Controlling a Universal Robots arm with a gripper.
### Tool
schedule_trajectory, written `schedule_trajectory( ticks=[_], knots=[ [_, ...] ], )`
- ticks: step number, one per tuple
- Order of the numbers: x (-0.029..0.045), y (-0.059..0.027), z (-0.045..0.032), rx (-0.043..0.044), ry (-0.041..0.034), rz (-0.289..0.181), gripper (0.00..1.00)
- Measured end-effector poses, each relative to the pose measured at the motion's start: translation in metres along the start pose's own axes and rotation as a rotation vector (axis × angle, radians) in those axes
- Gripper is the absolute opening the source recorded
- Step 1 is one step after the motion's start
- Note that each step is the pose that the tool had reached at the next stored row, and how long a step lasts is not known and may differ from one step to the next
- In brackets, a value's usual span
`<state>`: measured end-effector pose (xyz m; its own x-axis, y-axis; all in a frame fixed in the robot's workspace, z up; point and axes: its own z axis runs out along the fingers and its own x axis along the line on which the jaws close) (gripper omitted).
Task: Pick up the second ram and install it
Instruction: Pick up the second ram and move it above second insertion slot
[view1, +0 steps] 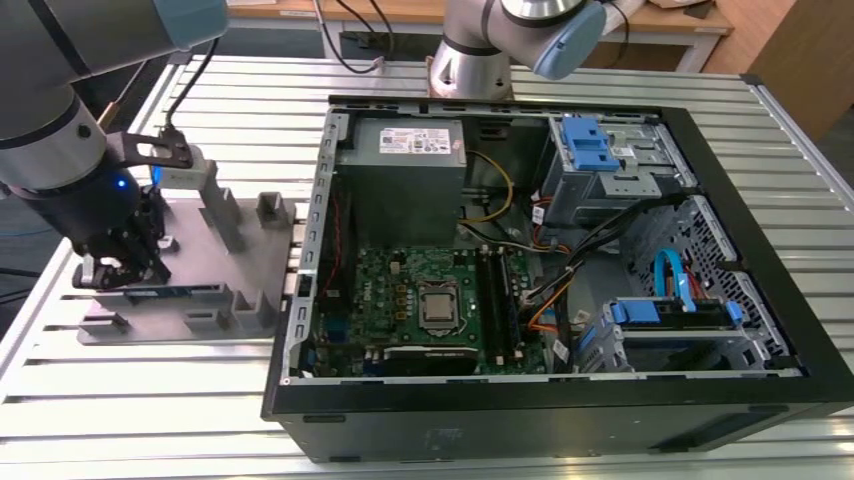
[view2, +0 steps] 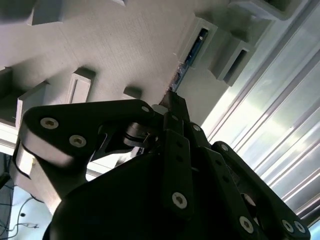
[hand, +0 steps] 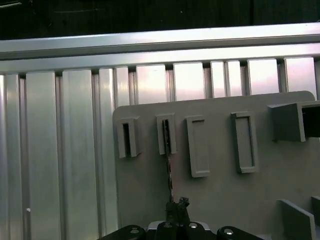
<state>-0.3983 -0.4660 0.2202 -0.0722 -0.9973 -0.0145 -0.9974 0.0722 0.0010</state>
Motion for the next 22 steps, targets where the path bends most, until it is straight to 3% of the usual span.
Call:
schedule_trajectory(
  ticks=[7,9,11,12,19,22],
  knots=[
    [-0.0001,0.0001,-0.0001,-0.0001,0.0005,0.000,0.11],
    [-0.0001,0.0001,-0.0001,-0.0001,0.0006,0.000,0.23],
    [-0.0001,0.0001,-0.0001,-0.0001,0.0008,0.000,0.23],
    [-0.0001,0.0001,-0.0001,-0.0001,0.0008,0.000,0.30],
    [0.0046,-0.0002,0.0002,0.0001,0.0036,0.000,0.30],
    [0.0057,-0.0003,0.0049,-0.0002,0.0041,-0.006,0.30]
  ],
)
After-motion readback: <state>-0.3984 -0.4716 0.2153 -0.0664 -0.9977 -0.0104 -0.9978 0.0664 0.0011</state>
